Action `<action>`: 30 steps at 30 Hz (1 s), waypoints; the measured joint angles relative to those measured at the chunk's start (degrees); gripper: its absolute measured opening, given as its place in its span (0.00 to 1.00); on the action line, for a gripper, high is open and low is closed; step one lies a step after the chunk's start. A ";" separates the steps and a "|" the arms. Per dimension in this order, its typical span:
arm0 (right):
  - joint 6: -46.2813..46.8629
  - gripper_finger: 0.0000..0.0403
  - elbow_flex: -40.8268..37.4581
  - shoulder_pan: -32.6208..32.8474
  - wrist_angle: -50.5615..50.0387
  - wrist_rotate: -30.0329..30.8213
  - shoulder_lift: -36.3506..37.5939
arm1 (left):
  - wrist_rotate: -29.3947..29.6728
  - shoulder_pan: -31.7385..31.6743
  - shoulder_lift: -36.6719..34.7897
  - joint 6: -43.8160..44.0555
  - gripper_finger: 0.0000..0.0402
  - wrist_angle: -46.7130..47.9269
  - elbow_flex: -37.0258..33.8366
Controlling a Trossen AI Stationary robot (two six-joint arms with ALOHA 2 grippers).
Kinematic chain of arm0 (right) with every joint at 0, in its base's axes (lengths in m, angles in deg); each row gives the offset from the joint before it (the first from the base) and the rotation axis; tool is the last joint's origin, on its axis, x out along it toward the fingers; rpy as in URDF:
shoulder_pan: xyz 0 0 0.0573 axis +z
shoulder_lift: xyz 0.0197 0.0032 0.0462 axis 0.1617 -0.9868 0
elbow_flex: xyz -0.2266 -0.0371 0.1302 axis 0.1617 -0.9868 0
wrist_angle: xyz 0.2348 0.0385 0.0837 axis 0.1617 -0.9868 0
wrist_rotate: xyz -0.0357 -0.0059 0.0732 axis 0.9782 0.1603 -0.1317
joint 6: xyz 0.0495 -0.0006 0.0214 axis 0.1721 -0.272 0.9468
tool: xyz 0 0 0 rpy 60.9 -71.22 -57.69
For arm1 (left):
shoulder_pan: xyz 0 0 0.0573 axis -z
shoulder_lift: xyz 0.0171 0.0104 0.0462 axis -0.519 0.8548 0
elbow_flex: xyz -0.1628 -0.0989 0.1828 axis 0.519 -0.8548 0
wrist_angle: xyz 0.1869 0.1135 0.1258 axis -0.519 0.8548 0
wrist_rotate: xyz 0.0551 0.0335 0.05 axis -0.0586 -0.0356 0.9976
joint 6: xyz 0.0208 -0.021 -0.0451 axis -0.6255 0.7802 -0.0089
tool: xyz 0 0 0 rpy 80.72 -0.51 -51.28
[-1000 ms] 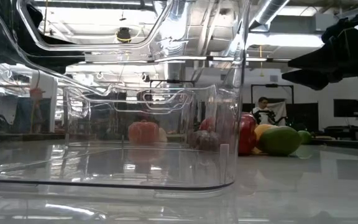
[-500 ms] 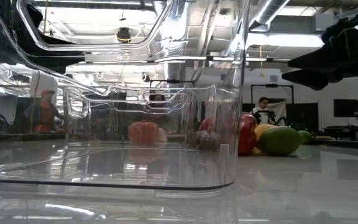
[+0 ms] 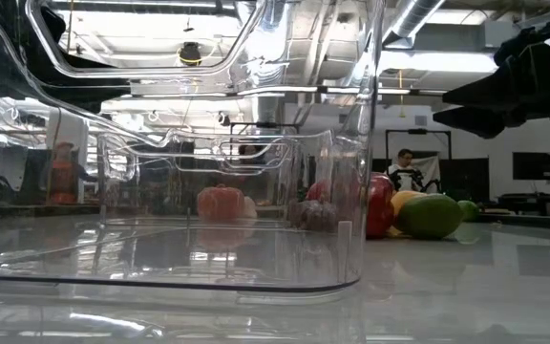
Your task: Sort produce into baskets
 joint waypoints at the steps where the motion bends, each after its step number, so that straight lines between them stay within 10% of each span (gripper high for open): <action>1: 0.00 0.91 0.00 0.00 0.00 0.02 0.00 | 0.00 0.00 0.02 0.00 0.25 0.00 0.01; 30: 0.00 0.91 0.00 -0.01 0.00 0.00 0.00 | -0.09 -0.01 0.02 4.58 0.25 0.00 -0.01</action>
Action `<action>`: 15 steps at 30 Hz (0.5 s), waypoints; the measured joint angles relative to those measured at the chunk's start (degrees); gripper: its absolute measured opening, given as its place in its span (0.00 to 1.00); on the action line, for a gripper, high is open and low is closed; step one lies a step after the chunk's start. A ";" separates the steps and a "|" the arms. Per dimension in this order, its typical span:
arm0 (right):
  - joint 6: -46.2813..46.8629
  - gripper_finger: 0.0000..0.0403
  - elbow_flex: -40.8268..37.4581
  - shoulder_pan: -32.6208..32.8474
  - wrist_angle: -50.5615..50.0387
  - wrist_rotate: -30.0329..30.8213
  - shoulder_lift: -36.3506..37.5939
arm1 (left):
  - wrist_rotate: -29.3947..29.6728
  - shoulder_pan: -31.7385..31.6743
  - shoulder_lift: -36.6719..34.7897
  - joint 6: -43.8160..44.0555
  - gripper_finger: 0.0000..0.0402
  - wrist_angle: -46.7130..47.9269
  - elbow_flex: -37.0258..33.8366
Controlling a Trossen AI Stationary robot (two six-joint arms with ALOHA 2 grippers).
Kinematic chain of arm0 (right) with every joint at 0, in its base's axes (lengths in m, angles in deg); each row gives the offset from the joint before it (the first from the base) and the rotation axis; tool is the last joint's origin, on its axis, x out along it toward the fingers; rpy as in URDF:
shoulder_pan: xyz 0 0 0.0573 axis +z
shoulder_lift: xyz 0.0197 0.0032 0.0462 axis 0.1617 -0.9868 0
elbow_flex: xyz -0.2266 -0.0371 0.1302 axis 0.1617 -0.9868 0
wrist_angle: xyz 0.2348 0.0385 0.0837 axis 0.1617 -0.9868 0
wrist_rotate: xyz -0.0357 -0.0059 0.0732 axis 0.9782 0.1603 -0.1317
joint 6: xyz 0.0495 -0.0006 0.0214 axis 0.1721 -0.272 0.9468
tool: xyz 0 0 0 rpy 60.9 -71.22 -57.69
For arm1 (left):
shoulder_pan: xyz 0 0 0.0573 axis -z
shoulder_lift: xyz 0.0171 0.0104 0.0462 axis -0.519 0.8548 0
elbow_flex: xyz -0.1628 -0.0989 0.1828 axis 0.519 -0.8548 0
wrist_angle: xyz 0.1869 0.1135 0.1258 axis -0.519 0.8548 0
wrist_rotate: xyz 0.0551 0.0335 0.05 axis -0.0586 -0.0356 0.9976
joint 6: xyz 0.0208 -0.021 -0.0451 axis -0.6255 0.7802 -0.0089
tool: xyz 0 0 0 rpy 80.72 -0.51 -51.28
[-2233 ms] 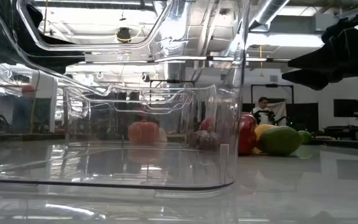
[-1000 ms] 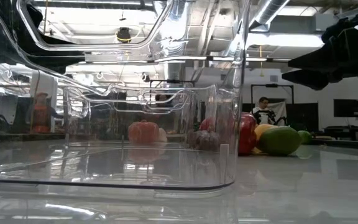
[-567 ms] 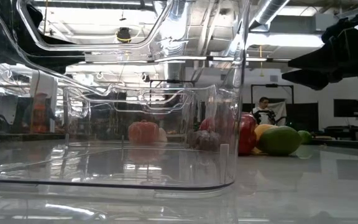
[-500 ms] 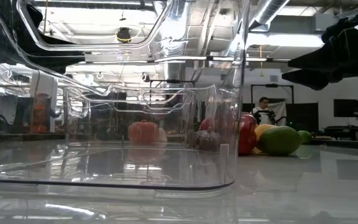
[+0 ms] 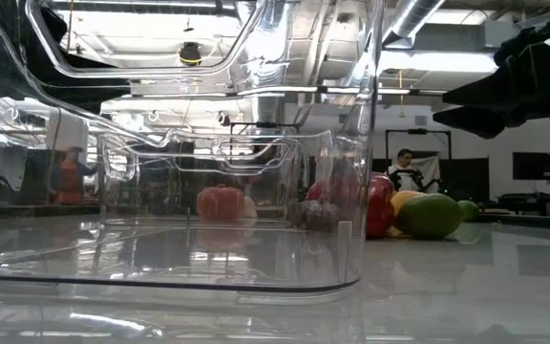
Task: Sort produce into baskets
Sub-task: Put the pumpkin into the top transparent bin
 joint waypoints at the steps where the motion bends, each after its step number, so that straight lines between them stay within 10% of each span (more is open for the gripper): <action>1: 0.00 0.91 0.00 0.00 0.00 0.00 0.01 | 0.02 0.02 -0.02 2.37 0.25 0.00 0.00; 15: 0.00 0.91 0.00 -0.01 0.00 0.00 0.02 | 4.35 0.02 -0.02 10.09 0.25 -0.76 0.00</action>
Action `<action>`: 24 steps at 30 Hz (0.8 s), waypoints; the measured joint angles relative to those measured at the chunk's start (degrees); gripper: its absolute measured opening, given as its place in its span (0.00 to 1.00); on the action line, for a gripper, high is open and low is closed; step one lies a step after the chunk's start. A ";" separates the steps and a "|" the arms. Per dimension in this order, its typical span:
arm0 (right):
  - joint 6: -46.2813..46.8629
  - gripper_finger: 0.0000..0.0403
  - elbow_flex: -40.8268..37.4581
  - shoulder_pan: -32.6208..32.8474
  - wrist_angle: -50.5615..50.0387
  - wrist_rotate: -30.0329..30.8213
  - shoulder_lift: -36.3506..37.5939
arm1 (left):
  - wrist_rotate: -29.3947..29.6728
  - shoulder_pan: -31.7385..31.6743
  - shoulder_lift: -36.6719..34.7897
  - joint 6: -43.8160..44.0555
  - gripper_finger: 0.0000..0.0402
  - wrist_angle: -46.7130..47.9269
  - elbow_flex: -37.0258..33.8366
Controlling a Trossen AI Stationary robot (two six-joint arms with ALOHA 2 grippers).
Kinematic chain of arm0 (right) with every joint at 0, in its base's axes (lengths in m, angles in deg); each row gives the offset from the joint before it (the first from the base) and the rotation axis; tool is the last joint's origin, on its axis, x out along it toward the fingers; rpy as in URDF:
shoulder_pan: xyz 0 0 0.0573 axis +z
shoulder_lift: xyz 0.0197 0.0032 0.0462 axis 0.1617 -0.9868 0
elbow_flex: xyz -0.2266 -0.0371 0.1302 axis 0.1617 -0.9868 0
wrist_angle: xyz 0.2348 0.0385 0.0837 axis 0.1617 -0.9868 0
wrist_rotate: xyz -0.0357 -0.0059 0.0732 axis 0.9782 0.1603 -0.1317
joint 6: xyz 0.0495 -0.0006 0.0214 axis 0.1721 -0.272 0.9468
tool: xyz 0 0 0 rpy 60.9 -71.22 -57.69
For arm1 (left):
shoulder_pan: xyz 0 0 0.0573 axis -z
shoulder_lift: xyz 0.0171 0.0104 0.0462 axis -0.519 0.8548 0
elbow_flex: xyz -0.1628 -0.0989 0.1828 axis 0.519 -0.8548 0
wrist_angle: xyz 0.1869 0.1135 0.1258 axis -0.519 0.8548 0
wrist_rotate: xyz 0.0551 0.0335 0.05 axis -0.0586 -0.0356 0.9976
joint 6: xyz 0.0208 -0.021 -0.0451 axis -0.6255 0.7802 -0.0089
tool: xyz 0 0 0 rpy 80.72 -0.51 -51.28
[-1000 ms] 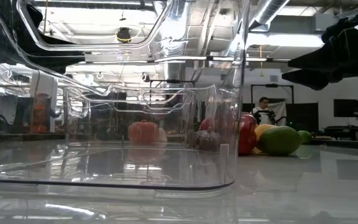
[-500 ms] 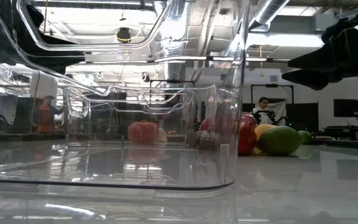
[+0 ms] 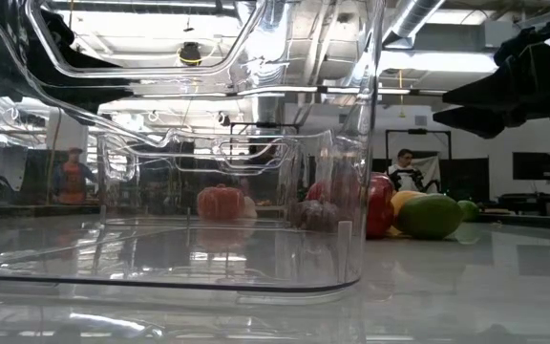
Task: Sort produce into baskets
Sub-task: Put the pumpkin into the top transparent bin
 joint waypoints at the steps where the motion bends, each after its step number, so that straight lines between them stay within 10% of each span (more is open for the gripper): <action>1: 0.00 0.91 0.00 0.00 0.00 0.00 -0.02 | 0.59 -0.01 0.00 -0.07 0.25 -0.07 0.00; 24: 10.47 0.91 0.00 -0.07 4.53 5.98 0.00 | -5.85 0.04 0.02 -0.81 0.25 -4.31 0.00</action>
